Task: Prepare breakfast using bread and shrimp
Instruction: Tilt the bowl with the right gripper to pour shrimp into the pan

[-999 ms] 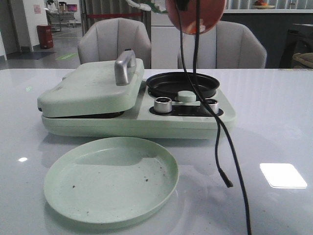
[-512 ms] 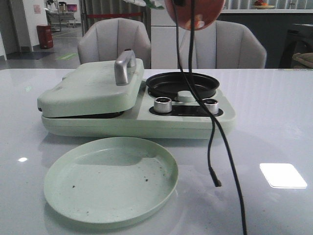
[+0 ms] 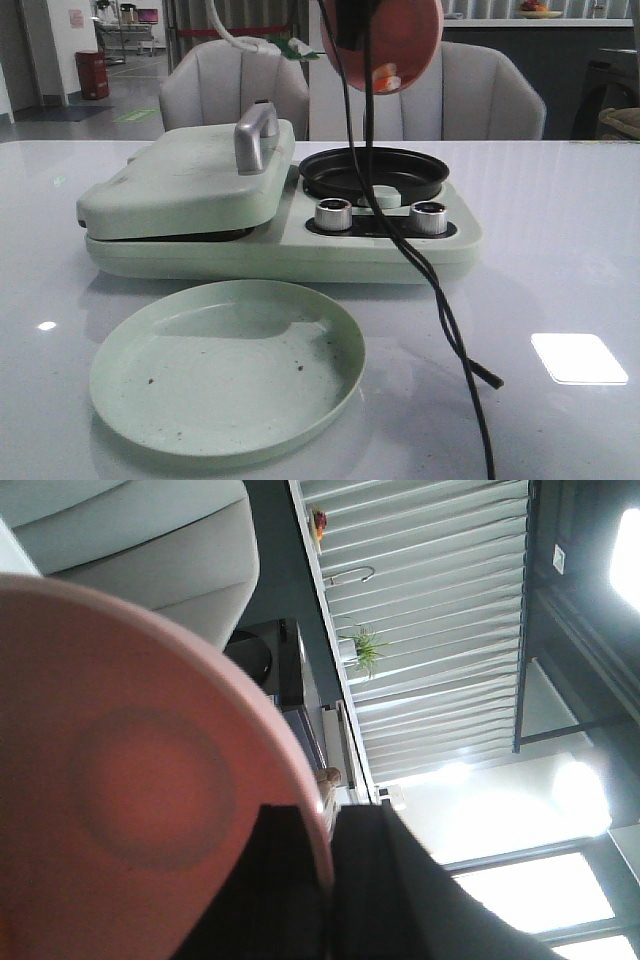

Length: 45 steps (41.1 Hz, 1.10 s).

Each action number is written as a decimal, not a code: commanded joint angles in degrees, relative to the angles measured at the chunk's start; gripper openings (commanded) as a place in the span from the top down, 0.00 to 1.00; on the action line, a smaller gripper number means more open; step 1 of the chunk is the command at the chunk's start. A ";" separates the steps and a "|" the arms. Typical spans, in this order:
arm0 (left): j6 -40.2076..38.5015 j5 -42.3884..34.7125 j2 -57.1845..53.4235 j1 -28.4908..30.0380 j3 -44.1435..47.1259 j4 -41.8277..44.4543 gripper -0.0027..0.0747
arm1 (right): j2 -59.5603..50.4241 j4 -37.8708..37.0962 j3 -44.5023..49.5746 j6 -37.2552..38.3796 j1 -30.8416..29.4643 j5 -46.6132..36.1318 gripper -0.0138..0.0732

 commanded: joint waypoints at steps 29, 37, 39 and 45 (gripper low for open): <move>-0.56 -3.33 -0.39 -0.48 -1.53 -1.17 0.84 | -1.86 -5.80 -2.15 -2.53 -0.03 5.84 0.79; -0.56 -3.33 -0.39 -0.48 -1.53 -1.17 0.84 | -3.10 -5.80 -3.65 -2.53 -0.03 5.84 0.79; -0.56 -3.33 -0.39 -0.48 -1.53 -1.17 0.84 | -3.59 -5.80 -4.25 -2.53 0.00 5.95 0.79; -0.56 -3.33 -0.39 -0.48 -1.53 -1.17 0.84 | -6.29 -5.80 -5.09 -2.53 0.04 6.82 0.79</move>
